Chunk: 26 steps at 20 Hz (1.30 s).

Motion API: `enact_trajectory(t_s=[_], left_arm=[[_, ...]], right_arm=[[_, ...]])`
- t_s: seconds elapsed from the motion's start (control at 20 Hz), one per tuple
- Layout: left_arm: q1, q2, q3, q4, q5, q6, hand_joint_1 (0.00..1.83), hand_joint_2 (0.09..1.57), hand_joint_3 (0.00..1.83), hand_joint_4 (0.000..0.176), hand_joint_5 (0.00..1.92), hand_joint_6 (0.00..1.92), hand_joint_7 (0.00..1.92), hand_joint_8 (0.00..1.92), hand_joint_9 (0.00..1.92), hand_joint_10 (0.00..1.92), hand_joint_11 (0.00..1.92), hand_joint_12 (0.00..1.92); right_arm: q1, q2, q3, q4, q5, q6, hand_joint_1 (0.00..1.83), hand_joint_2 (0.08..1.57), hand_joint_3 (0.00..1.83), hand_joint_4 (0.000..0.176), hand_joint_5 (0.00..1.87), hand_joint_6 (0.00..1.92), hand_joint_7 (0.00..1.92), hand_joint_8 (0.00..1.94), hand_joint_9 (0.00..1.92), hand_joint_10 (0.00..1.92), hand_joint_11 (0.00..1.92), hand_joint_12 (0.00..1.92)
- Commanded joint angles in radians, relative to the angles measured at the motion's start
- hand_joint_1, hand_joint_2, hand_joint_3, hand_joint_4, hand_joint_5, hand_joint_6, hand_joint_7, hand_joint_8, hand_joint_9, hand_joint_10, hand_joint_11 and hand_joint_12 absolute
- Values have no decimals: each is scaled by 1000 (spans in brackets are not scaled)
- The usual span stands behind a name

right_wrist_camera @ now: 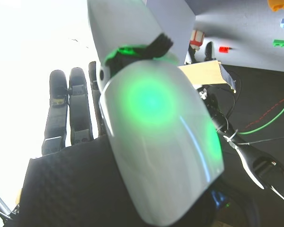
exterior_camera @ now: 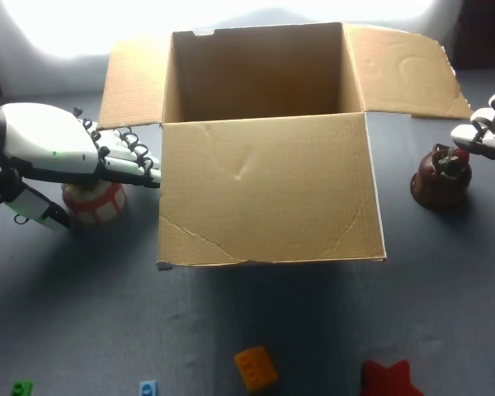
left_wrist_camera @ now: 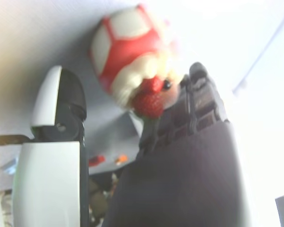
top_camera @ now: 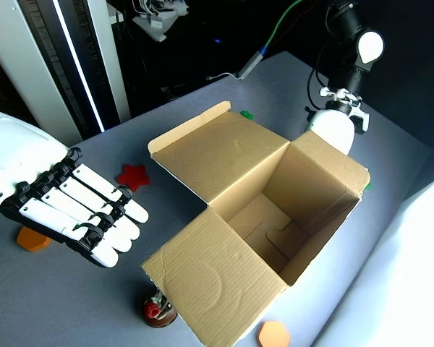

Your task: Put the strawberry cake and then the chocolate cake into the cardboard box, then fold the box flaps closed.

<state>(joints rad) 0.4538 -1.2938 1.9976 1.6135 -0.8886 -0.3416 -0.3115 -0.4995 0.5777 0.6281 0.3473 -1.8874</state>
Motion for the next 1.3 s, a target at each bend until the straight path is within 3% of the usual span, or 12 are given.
enact_trajectory(t_s=[0.0, 0.65, 0.7, 0.75, 0.8, 0.85, 0.9, 0.95, 1.05, 1.1, 1.2, 1.25], left_arm=[[-12, 3, 11, -61, -11, 2, 1209, 1103, 0, 25, 0, 0, 0, 0, 0, 0, 0, 164], [14, -12, 25, -76, -9, 23, 1219, 1104, 1, 31, 0, 0, 0, 0, 0, 0, 0, 241], [18, -12, 24, -82, -8, 23, 1198, 1098, 0, 41, 63, 11, 74, 6, 53, 13, 0, 476], [21, -12, 23, -83, -7, 23, 1198, 1098, 0, 41, 63, 11, 74, 6, 53, 13, 0, 476], [24, -12, 23, -86, -7, 25, 1215, 1086, 0, 47, 126, 24, 154, 20, 151, 44, 0, 746], [27, -12, 23, -89, -7, 25, 1250, 1051, 0, 61, 257, 28, 309, 45, 320, 182, 0, 1220], [31, -12, 23, -94, -7, 25, 1326, 1053, 0, 58, 430, 85, 302, 465, 241, 1031, 90, 1570], [33, -12, 23, -95, -6, 25, 1347, 1056, 1, 45, 364, 494, 170, 915, 204, 1330, 161, 1686], [35, -12, 23, -95, -6, 25, 1394, 1101, 8, 0, 258, 1313, 135, 1455, 213, 1685, 296, 1895], [35, -11, 25, -97, -6, 25, 1430, 1265, 13, 0, 286, 1510, 400, 1636, 502, 1727, 367, 1916], [35, -8, 25, -97, -7, 25, 1294, 1307, 0, 0, 574, 1638, 600, 1537, 587, 1640, 455, 1819], [34, -4, 23, -98, -8, 25, 1294, 1307, 0, 0, 574, 1638, 600, 1537, 587, 1640, 455, 1819]], right_arm=[[14, 9, -1, -20, 103, -11, 1269, 1048, 0, 8, 128, 2, 157, 7, 159, 5, 0, 471], [14, 9, -3, -20, 103, -18, 1281, 1037, 0, 0, 150, 6, 143, 5, 148, 5, 0, 432], [14, 9, -4, -20, 103, -19, 1273, 1038, 0, 0, 159, 8, 163, 7, 158, 7, 0, 484], [14, 9, -4, -20, 103, -20, 1273, 1038, 0, 0, 159, 8, 163, 7, 158, 7, 0, 484], [14, 9, -5, -20, 103, -22, 1268, 1040, 0, 1, 158, 6, 163, 5, 159, 7, 0, 495], [14, 9, -5, -20, 103, -23, 1262, 1044, 0, 1, 149, 2, 161, 3, 155, 4, 0, 484], [14, 9, -5, -20, 103, -25, 1279, 1034, 0, 0, 157, 5, 172, 5, 165, 7, 0, 486], [14, 9, -5, -20, 103, -27, 1278, 1039, 0, 0, 151, 2, 162, 1, 161, 4, 0, 468], [14, 9, -6, -20, 103, -28, 1261, 1041, 0, 1, 145, 2, 176, 6, 169, 7, 0, 463], [14, 9, -6, -20, 103, -28, 1274, 1034, 0, 0, 147, 3, 178, 4, 175, 7, 0, 485], [14, 9, -6, -20, 103, -29, 1278, 1036, 0, 2, 149, 2, 178, 0, 172, 3, 0, 449], [14, 10, -6, -20, 103, -29, 1278, 1036, 0, 2, 149, 2, 178, 0, 172, 3, 0, 449]])
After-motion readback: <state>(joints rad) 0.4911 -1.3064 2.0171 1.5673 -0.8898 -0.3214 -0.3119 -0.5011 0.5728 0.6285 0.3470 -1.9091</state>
